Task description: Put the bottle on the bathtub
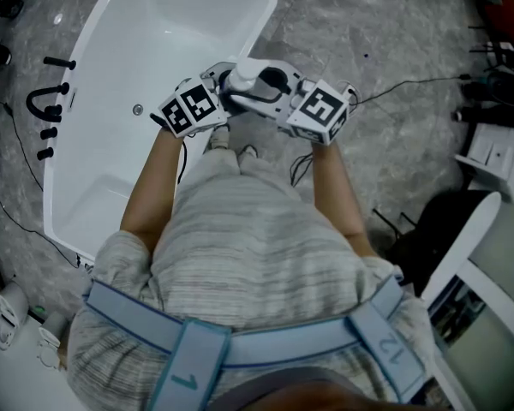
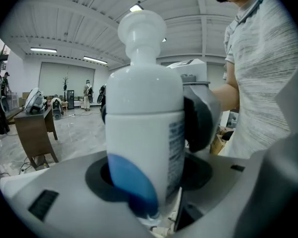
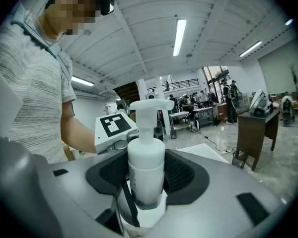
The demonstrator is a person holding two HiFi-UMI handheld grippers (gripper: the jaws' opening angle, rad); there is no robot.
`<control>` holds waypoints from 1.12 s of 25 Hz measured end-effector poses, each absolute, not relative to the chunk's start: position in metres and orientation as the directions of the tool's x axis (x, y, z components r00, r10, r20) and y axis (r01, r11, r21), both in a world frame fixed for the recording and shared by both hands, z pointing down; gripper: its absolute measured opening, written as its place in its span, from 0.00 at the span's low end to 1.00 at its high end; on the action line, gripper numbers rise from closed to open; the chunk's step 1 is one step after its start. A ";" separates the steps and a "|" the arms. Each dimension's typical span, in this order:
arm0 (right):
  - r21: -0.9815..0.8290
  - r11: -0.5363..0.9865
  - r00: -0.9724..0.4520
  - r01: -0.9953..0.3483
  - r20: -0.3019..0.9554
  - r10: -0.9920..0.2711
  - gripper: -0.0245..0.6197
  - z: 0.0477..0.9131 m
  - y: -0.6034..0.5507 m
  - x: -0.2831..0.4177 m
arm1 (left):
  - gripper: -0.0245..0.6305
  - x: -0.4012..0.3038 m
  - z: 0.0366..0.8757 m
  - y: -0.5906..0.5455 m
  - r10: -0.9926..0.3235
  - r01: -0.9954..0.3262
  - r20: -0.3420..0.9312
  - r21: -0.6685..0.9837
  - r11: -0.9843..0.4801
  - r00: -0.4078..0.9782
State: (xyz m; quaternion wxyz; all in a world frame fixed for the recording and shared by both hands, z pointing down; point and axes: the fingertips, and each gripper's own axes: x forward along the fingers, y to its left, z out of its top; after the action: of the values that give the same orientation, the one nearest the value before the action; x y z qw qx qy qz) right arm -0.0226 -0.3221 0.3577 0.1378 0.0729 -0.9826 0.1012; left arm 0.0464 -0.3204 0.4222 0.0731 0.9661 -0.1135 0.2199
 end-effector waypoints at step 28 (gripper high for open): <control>-0.067 0.950 -0.836 0.305 0.459 0.301 0.38 0.367 -0.302 -0.036 | 0.41 0.025 0.437 -0.327 -0.352 -0.414 0.443 0.050 -0.909 0.825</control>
State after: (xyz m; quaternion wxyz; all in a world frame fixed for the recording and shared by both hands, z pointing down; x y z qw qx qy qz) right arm -0.0360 -0.3021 0.3670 0.2389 -0.1580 -0.9581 -0.0044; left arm 0.0254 -0.3270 0.4365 0.0720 0.9525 -0.2011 0.2171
